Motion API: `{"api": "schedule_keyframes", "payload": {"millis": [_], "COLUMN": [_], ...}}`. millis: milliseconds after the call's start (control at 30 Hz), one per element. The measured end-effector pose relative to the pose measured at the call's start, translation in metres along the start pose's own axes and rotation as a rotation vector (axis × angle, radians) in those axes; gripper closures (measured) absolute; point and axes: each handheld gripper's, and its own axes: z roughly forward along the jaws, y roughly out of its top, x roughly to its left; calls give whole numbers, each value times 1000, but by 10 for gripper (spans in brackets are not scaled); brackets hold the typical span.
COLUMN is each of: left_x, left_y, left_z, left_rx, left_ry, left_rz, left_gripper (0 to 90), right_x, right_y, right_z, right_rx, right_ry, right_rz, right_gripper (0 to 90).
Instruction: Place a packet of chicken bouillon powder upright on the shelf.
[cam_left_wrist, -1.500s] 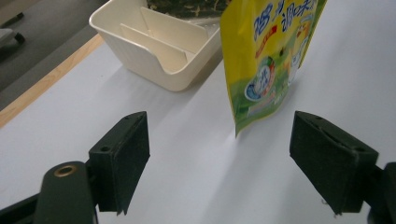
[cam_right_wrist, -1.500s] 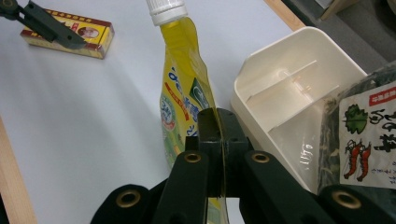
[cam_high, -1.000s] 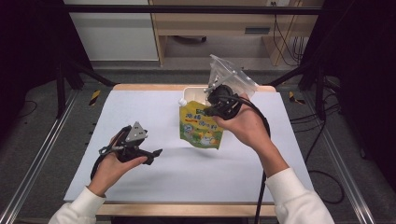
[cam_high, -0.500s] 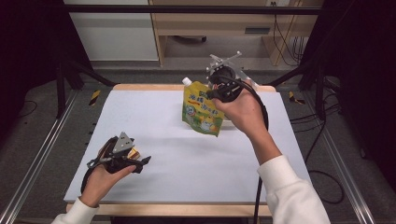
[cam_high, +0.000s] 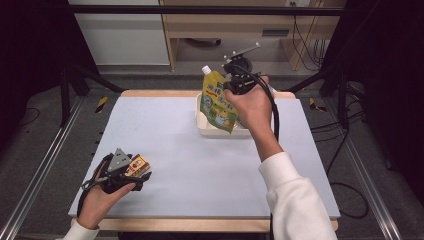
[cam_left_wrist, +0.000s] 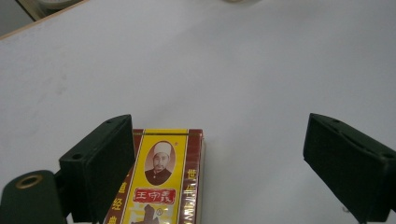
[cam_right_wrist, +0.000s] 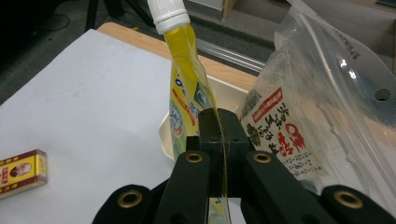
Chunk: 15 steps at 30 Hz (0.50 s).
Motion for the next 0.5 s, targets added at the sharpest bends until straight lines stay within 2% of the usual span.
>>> {"api": "schedule_keyframes", "payload": {"millis": [100, 500], "left_x": [1, 2], "left_y": [-1, -2], "left_z": [-1, -2], "left_rx": [0, 4], "left_ry": [2, 14], "left_rz": [0, 3], "left_gripper": [88, 90], "right_x": [-1, -1], "right_y": [0, 0], "right_z": [5, 14], "right_rx": [7, 14], "right_ry": [-8, -60], "right_rz": [31, 83], "right_gripper": [900, 900]}}
